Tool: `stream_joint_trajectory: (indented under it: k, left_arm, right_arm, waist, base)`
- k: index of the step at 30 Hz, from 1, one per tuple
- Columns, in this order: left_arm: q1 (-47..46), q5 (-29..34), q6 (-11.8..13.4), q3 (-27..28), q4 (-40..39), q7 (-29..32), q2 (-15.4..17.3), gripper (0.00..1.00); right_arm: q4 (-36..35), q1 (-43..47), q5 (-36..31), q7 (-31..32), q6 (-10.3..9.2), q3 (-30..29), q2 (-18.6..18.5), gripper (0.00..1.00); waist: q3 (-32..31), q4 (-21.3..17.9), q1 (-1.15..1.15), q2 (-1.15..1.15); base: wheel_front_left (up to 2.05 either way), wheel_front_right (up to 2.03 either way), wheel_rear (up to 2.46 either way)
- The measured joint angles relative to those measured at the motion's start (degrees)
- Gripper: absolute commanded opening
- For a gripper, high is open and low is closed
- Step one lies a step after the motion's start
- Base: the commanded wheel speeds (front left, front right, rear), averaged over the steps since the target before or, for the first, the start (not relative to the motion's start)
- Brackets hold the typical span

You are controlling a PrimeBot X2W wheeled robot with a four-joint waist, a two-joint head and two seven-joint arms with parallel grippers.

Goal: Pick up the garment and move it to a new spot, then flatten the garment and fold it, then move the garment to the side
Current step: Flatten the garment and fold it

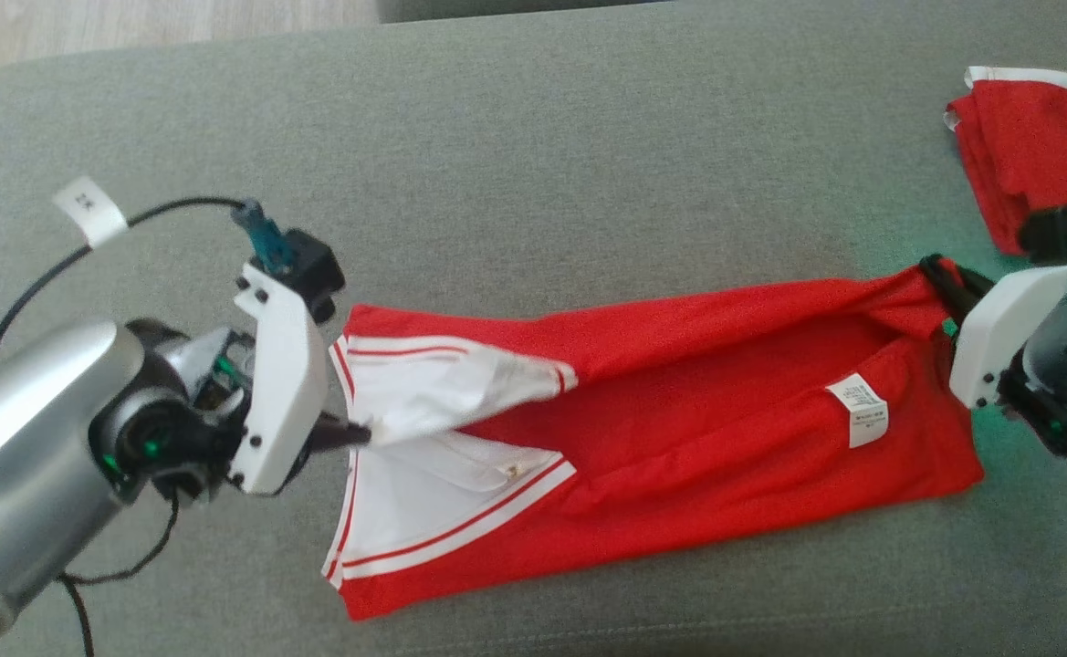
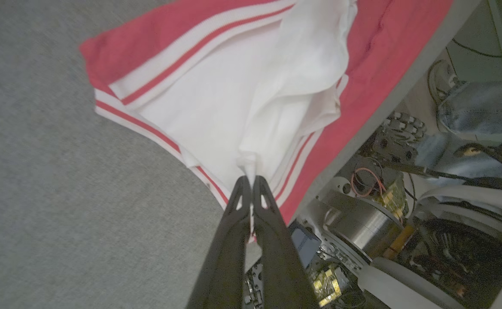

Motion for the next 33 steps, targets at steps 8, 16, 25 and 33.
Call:
stream_joint_trajectory:
  k: [8,16,25,33]
  left_arm:
    - [1.9,-1.2,1.5,-1.5,-2.2,1.8,0.8,0.00]
    - [3.1,-1.8,1.5,-2.0,-2.0,2.2,0.7,0.00]
    - [5.7,-1.7,0.9,-3.3,1.7,-0.4,-1.4,1.00]
    - [5.5,2.2,0.5,-0.1,1.6,-8.9,-1.0,1.00]
  right_arm:
    - [-2.5,-0.1,2.4,2.9,0.01,5.1,-1.8,0.00]
    - [-5.0,-0.1,6.1,7.6,0.00,9.6,-3.2,0.84]
    - [-5.4,-0.2,6.7,8.9,0.00,12.3,-3.8,1.00]
    - [-6.4,-2.0,8.2,0.2,0.00,10.2,-5.9,1.00]
  waist:
    - [0.4,-0.5,0.00,0.00]
    - [0.3,-0.8,0.00,0.00]
    - [-0.8,-1.4,0.00,0.00]
    - [-3.9,-1.4,0.00,0.00]
  base:
    - [0.00,0.00,0.00]
    - [0.00,0.00,0.00]
    - [0.00,0.00,0.00]
    - [0.00,0.00,0.00]
